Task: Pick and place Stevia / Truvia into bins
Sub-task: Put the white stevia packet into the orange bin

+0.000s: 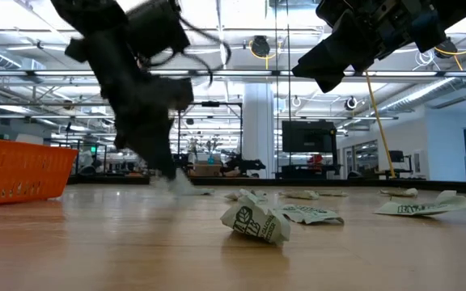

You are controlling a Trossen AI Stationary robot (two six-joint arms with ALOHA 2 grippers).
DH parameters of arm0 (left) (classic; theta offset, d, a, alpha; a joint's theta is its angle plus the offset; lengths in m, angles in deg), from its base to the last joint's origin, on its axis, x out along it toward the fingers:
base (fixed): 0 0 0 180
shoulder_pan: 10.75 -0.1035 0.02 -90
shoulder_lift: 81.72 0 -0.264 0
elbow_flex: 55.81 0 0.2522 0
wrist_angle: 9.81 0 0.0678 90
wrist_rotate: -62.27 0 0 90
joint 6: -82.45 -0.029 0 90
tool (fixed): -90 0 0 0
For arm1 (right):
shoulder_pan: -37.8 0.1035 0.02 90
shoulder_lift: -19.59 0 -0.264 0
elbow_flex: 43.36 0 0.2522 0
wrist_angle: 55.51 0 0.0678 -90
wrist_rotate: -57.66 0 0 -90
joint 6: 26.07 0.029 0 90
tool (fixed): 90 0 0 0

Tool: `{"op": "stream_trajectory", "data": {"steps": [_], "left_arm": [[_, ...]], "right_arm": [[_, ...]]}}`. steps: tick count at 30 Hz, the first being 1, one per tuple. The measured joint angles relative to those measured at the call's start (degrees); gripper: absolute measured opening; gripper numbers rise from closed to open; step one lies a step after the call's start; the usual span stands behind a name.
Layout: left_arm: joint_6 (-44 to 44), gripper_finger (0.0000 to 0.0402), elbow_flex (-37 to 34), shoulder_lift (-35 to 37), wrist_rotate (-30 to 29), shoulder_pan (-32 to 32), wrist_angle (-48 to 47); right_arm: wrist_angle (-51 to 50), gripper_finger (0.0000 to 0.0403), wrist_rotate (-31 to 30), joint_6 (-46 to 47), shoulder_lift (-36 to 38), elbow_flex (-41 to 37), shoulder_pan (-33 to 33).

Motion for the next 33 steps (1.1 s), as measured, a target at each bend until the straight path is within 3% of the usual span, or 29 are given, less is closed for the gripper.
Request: {"op": "stream_trajectory", "data": {"steps": [8,15,21,25,28,33], "left_arm": [[5.7,0.0003,0.1,15.0,0.8,5.5,-8.5],[17.3,0.0002,0.1,23.5,-3.9,18.2,-22.3],[37.6,0.0003,0.1,23.8,-7.6,28.3,-35.9],[48.6,0.0002,0.1,22.6,-9.6,31.1,-44.1],[52.9,0.0003,0.1,22.0,-12.0,31.7,-45.9],[52.9,0.0011,0.1,19.7,-13.3,31.2,-45.3]], "right_arm": [[-0.7,0.0089,0.0,0.0,0.0,0.0,0.0],[-0.9,0.0089,0.0,1.1,0.0,0.0,0.0],[-1.2,0.0089,0.0,1.1,0.0,0.0,0.1],[-1.2,0.0089,0.0,1.1,0.0,0.0,0.1],[-1.2,0.0089,0.0,1.1,0.0,0.0,0.1],[-1.2,0.0089,0.0,1.1,0.0,0.0,0.1]]}}
